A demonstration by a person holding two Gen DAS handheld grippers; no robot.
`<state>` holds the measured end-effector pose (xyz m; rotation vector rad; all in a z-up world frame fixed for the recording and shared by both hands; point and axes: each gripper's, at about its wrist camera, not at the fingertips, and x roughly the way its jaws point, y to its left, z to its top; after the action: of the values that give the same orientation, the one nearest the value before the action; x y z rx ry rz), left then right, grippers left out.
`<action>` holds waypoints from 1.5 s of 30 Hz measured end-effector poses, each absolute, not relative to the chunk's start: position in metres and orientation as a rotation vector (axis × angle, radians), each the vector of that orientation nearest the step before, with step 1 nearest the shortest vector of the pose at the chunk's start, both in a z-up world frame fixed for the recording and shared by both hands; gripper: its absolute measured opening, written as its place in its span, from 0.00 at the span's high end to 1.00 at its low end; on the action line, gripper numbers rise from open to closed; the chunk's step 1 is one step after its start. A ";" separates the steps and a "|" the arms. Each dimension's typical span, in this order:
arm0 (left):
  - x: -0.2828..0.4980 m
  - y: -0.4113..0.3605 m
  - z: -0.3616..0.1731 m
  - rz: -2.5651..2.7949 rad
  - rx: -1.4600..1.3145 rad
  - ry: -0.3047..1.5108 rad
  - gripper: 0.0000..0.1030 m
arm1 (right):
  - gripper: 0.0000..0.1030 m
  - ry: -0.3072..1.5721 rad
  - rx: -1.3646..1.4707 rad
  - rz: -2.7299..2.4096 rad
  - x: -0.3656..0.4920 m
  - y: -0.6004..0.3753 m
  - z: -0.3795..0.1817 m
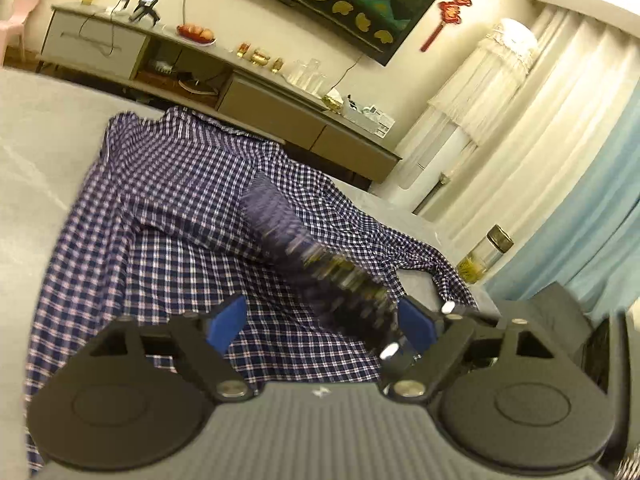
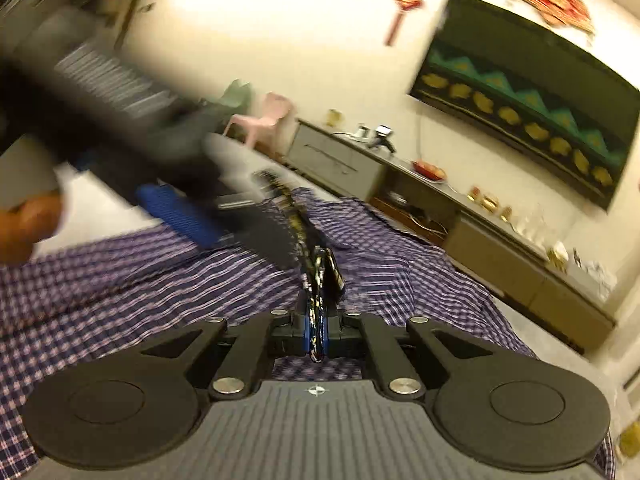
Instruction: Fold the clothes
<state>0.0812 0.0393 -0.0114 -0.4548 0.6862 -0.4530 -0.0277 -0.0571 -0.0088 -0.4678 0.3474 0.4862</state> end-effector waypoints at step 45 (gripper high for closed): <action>-0.039 0.127 -0.064 -0.024 -0.726 0.709 0.96 | 0.30 0.747 -0.229 0.603 0.070 -0.051 0.026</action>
<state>-0.0393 0.1275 -0.0645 -0.7262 0.7088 -0.0240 0.0704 -0.0512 0.0263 -0.2290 0.7470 0.6033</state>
